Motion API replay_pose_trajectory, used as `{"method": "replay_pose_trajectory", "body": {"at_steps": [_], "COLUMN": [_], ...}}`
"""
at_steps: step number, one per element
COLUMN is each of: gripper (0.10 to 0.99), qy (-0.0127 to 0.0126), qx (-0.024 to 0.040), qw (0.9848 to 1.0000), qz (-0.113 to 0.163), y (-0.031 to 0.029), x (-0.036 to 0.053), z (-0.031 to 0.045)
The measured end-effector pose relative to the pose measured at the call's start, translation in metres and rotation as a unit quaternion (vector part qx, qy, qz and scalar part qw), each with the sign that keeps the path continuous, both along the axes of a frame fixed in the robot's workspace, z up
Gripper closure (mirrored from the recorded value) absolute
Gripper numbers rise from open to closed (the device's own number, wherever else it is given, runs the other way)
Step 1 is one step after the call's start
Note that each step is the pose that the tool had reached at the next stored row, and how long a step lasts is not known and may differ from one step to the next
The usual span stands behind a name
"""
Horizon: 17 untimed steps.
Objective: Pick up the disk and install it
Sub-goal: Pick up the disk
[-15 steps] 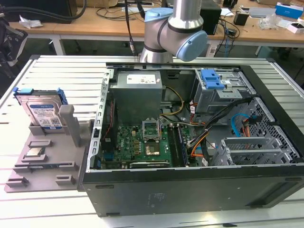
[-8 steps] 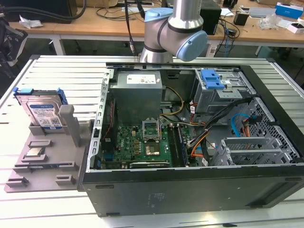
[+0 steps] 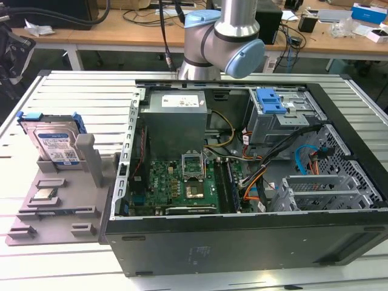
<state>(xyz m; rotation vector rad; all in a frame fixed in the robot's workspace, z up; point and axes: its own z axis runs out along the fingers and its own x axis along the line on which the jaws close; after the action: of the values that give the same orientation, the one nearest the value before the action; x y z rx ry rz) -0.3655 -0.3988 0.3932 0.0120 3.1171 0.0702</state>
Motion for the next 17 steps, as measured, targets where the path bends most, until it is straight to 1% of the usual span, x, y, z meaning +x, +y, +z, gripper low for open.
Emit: {"method": "replay_pose_trajectory", "body": {"at_steps": [1,3,4,6,7,9,11,13,14,16,17], "gripper": [0.980,0.980,0.980,0.980,0.980,0.980,0.980,0.980,0.980,0.980,0.980], "qy": [0.0000,0.0000,0.0000,0.0000,0.0000,0.0000,0.0000,0.0000,0.0000,0.0000,0.0000], "qx": [-0.0001,0.0000,0.0000,0.0000,0.0000,0.0000,0.0000,0.0000,0.0000,0.0000,0.0000], "qw": [0.9999,0.9993,0.9984,0.9974,0.9960,0.9918,0.9904,0.9873,0.9860,0.9836,0.9828], "qz": [0.011,0.038,0.056,0.072,0.089,0.128,0.138,0.159,0.167,0.181,0.185], "y": [0.0000,0.0000,0.0000,0.0000,0.0000,0.0000,0.0000,0.0000,0.0000,0.0000,0.0000], "x": [0.0000,0.0000,0.0000,0.0000,0.0000,0.0000,0.0000,0.0000,0.0000,0.0000,0.0001], "z": [0.0001,0.0000,0.0000,0.0000,0.0000,0.0000,0.0000,0.0000,0.0000,0.0000,0.0000]}}
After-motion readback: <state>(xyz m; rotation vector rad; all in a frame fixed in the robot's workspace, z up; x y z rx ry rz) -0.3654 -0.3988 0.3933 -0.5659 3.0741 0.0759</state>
